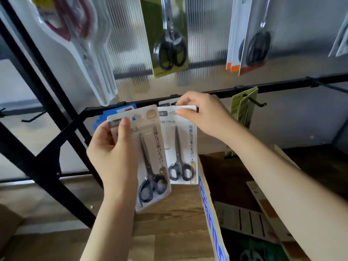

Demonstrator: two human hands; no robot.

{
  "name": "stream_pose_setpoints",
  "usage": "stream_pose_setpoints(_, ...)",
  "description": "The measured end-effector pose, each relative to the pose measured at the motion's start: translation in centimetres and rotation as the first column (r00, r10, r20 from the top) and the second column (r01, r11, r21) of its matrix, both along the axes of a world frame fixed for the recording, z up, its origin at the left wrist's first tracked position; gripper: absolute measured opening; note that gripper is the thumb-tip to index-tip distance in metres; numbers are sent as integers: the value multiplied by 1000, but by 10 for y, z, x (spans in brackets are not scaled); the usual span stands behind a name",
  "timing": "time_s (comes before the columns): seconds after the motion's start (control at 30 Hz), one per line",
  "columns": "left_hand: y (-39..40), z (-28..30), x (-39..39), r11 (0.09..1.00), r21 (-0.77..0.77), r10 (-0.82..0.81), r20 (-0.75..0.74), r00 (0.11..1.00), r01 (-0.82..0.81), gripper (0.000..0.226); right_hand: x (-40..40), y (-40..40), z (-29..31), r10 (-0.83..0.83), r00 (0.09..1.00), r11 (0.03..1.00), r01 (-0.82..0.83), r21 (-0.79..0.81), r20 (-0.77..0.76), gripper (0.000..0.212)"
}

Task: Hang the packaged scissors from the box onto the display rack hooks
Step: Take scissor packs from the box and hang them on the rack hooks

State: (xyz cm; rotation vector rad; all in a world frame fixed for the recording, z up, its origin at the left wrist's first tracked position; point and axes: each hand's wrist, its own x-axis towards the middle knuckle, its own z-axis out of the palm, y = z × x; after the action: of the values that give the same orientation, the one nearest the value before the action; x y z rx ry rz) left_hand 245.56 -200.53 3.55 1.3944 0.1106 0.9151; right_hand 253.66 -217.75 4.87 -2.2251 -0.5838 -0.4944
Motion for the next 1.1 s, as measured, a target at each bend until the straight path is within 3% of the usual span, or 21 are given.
stream_pose_setpoints(0.17,-2,-3,2,1000,15,-12,-14,1000,13,18,0,3,-5,56,998,996,-54,68,-27,15)
stream_pose_setpoints(0.33,-5,-7,3,999,19,-27,-25,999,28,21,-1,1,-8,30,1000,1000,-30,6,7,20)
stream_pose_setpoints(0.73,-15,-15,11,998,13,-53,-58,997,54,17,23,11,-27,-111,993,992,109,67,28,20)
stream_pose_setpoints(0.9,-18,-18,13,997,24,-77,-74,994,79,22,44,13,-26,-188,981,982,188,15,43,21)
stream_pose_setpoints(1.1,-24,-17,17,975,83,-192,-137,972,205,22,49,3,-34,-271,962,961,268,73,33,28)
